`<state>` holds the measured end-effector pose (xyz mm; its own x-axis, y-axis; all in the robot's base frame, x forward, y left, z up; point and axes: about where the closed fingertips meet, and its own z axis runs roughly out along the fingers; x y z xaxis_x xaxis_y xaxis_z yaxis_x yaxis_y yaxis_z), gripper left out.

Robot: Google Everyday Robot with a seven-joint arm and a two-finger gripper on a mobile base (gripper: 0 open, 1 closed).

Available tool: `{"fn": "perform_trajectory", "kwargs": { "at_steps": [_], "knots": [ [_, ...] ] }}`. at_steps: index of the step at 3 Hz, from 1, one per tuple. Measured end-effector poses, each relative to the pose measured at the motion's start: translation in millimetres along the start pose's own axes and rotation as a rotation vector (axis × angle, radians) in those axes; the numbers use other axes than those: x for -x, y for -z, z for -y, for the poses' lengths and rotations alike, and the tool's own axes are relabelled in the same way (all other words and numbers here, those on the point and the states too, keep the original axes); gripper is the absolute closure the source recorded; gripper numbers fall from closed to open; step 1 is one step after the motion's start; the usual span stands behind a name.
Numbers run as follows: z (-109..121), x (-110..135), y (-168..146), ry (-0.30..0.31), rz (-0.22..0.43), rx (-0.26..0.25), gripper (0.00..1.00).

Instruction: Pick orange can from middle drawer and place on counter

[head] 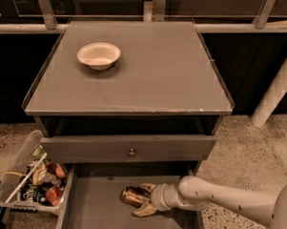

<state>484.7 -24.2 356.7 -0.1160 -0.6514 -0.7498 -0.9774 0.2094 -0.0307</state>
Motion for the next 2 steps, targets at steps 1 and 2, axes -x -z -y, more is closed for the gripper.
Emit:
{"fn": "perform_trajectory", "kwargs": {
  "at_steps": [1, 2],
  "knots": [
    [0.0, 0.1, 0.1, 0.0, 0.0, 0.0, 0.66],
    [-0.9, 3.7, 7.5, 0.011, -0.01, 0.006, 0.88]
  ]
}}
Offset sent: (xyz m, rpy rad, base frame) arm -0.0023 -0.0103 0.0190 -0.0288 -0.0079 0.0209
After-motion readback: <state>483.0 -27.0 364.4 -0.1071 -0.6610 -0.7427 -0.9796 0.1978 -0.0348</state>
